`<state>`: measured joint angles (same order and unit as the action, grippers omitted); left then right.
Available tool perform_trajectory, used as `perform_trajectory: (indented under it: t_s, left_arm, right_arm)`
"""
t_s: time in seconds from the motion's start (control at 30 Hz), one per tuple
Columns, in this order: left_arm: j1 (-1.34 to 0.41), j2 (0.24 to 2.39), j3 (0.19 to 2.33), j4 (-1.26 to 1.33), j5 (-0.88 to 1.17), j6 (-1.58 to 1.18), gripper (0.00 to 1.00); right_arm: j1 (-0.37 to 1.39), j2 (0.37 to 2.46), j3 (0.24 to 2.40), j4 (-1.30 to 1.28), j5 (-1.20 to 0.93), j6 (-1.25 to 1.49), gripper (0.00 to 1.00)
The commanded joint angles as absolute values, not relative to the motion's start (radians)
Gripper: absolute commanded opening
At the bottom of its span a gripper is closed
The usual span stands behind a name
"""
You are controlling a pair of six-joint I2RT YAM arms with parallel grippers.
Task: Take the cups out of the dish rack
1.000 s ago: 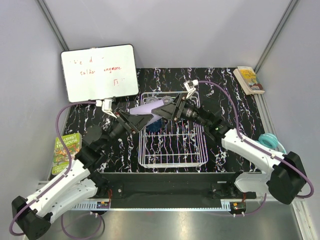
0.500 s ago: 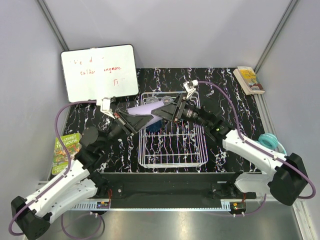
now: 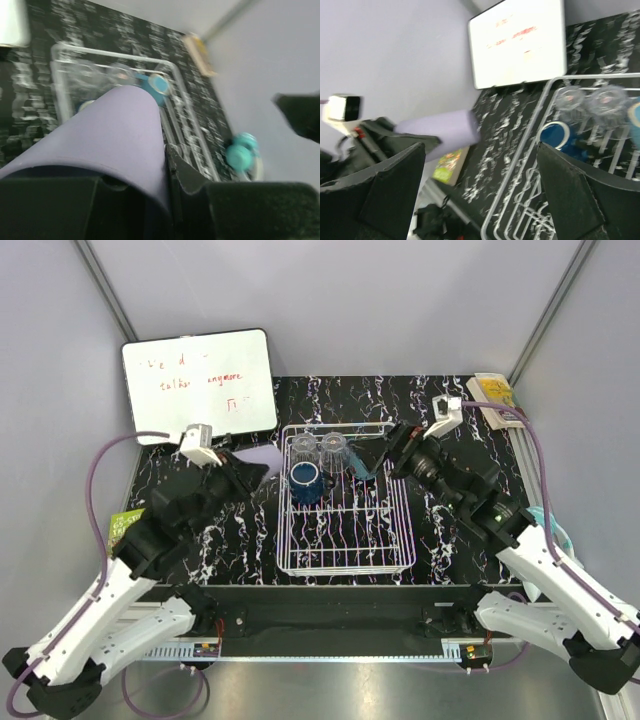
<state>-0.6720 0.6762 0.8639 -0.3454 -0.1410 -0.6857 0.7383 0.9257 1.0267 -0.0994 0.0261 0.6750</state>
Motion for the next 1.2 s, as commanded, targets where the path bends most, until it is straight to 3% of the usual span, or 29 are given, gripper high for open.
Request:
perform_trajectory:
  t_s: [0.0,0.13,0.3,0.4,0.53,0.83,1.17]
  left_arm:
    - [-0.663,0.855,1.135,-0.742,-0.533,-0.542,0.0]
    - [-0.568,1.08,1.304,-1.03,-0.69,-0.516,0.0]
    - [-0.272,1.25,1.396,-1.016,-0.46,-0.42,0.0]
    - [-0.198,1.369,1.439,-1.015,-0.419,-0.416,0.0]
    - [-0.124,1.497,1.497,-0.97,-0.315,-0.434,0.0]
    - [-0.042,1.724,1.537,-0.917,-0.238,-0.453,0.0]
    - [0.097,1.882,1.54,-0.845,-0.177,-0.457,0.0]
  right_arm:
    - [0.736,0.968,1.114,-0.328,0.271,0.586,1.0]
    - [0.736,0.996,1.129,-0.438,0.376,0.606,1.0]
    - [0.735,1.058,1.179,-0.554,0.495,0.63,1.0]
    - [0.735,1.094,1.203,-0.613,0.511,0.638,0.94]
    - [0.736,1.103,1.186,-0.62,0.509,0.652,0.89]
    - [0.736,1.16,1.195,-0.693,0.526,0.63,0.96]
    - [0.735,1.164,1.172,-0.681,0.529,0.595,0.97]
